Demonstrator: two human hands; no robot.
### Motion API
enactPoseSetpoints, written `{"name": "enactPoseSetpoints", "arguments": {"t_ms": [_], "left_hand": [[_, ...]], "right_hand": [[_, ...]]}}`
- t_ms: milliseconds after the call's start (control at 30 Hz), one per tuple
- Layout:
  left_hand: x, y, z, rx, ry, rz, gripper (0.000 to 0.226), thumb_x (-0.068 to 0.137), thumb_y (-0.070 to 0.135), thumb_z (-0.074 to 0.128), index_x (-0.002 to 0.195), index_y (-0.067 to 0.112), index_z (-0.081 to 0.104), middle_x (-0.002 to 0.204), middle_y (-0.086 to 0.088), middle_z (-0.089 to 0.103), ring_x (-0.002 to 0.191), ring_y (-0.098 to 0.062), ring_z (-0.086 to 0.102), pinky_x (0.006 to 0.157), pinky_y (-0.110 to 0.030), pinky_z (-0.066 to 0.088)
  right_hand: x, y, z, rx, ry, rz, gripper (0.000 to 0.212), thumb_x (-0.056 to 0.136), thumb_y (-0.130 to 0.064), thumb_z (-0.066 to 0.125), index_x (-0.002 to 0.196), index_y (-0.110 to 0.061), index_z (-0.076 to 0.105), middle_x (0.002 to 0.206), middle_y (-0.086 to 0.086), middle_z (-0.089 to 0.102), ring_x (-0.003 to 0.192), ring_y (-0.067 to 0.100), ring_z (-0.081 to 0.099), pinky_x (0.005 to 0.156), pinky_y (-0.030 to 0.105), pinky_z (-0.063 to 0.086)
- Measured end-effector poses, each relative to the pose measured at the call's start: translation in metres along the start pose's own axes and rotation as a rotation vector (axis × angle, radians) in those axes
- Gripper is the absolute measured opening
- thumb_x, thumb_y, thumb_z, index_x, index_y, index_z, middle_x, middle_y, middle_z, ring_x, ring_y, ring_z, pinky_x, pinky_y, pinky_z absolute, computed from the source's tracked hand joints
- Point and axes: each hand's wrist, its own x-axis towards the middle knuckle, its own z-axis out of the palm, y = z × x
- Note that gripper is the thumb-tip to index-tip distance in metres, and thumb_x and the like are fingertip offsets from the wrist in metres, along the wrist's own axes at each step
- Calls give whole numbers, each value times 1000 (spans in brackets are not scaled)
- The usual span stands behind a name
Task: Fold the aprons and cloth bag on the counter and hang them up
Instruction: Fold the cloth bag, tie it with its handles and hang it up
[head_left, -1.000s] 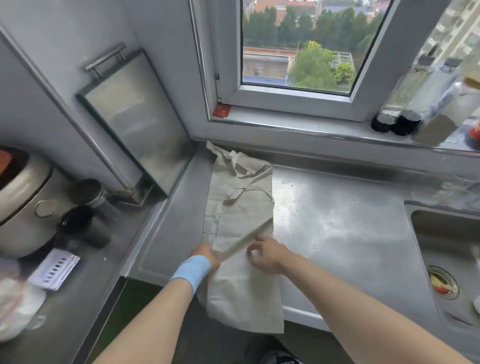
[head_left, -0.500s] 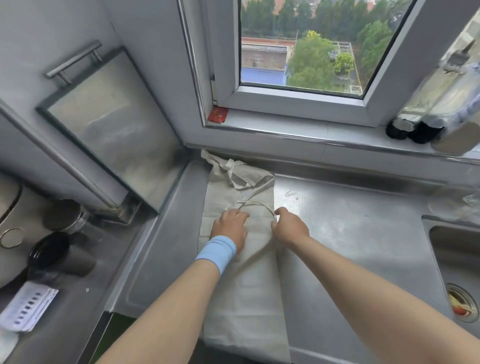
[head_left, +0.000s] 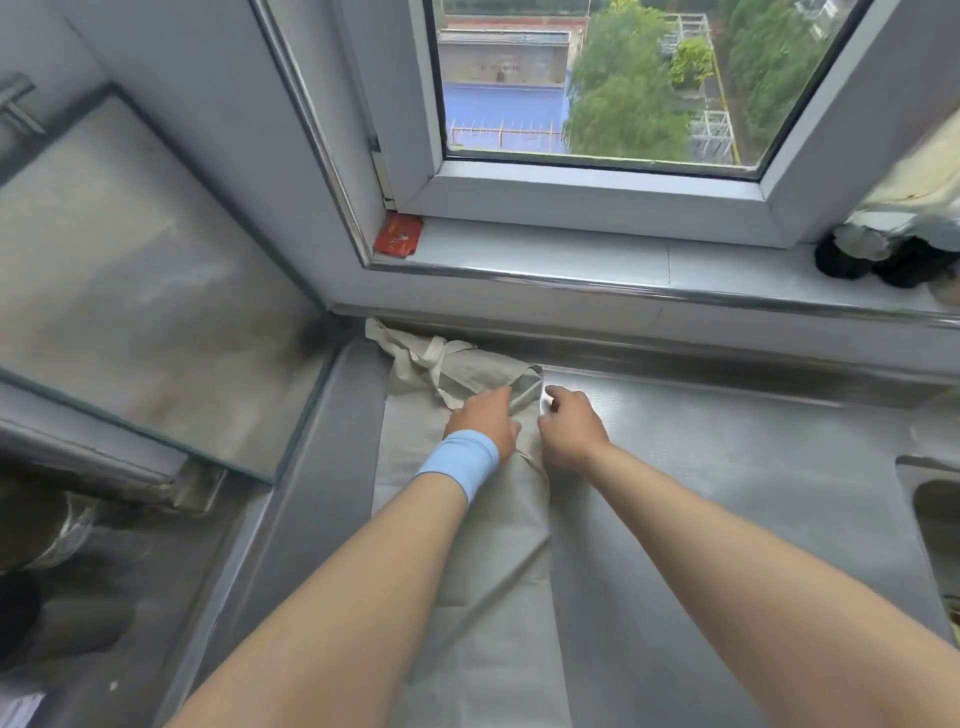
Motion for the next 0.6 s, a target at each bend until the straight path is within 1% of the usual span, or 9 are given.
{"name": "enactPoseSetpoints", "arguments": {"t_ms": [67, 133, 200, 267, 333, 400, 467, 533, 600], "left_hand": [[14, 7, -1, -31, -7, -44, 53, 90, 33, 57, 139, 22, 40, 135, -7, 55, 125, -31, 50, 101, -40, 43], [22, 10, -5, -85, 41, -89, 52, 88, 34, 59, 136, 24, 43, 131, -5, 58, 121, -31, 53, 96, -39, 45], [30, 10, -11, -115, 94, -132, 41, 87, 37, 59, 125, 24, 50, 121, -5, 64, 113, -31, 58, 89, -35, 46], [36, 7, -19, -140, 131, -181, 32, 90, 41, 56, 118, 26, 57, 116, -5, 66, 109, -30, 60, 85, -32, 45], [41, 5, -27, -144, 159, -188, 26, 95, 41, 50, 112, 25, 61, 114, -7, 67, 106, -30, 60, 81, -31, 43], [43, 5, -35, -111, 171, -144, 28, 99, 40, 43, 109, 22, 63, 112, -9, 67, 105, -31, 60, 80, -33, 43], [48, 5, -42, -134, 164, -118, 32, 101, 37, 39, 107, 16, 62, 112, -13, 66, 104, -33, 59, 80, -34, 41], [51, 7, -52, -189, 174, -130, 35, 102, 35, 37, 106, 11, 62, 113, -16, 65, 105, -35, 59, 83, -35, 42], [53, 7, -59, -261, 200, -159, 34, 101, 32, 39, 108, 9, 63, 115, -16, 65, 107, -35, 58, 86, -35, 42]], "right_hand": [[19, -2, -5, 232, -71, -40, 59, 77, 2, 40, 124, -25, 64, 118, -7, 68, 114, 19, 63, 96, 28, 50], [25, -10, -10, 410, -145, -74, 64, 78, 16, 36, 126, -16, 63, 112, -4, 69, 105, 13, 65, 86, 17, 51], [30, -17, -14, 592, -197, -67, 64, 81, 21, 39, 131, -14, 57, 108, 3, 70, 96, 18, 67, 81, 23, 53], [29, -18, -13, 700, -194, -23, 57, 81, 14, 52, 131, -15, 55, 107, 3, 72, 83, 21, 68, 71, 33, 52], [21, -15, -12, 718, -231, 56, 48, 85, 5, 62, 129, -13, 54, 99, 3, 70, 64, 18, 61, 55, 30, 45], [7, -10, -11, 649, -370, 112, 40, 84, -3, 71, 121, -13, 58, 89, 7, 67, 54, 17, 57, 47, 27, 43], [-1, -2, -4, 369, -476, 69, 26, 78, -14, 80, 102, -13, 69, 78, 6, 65, 56, 16, 56, 47, 25, 45], [-7, 3, 4, 165, -428, 42, 17, 73, -21, 81, 79, -8, 72, 66, 3, 60, 55, 15, 54, 49, 25, 44], [-9, 5, 7, 125, -324, 63, 25, 72, -29, 76, 63, -9, 65, 56, -1, 53, 51, 15, 47, 49, 25, 38]]}}
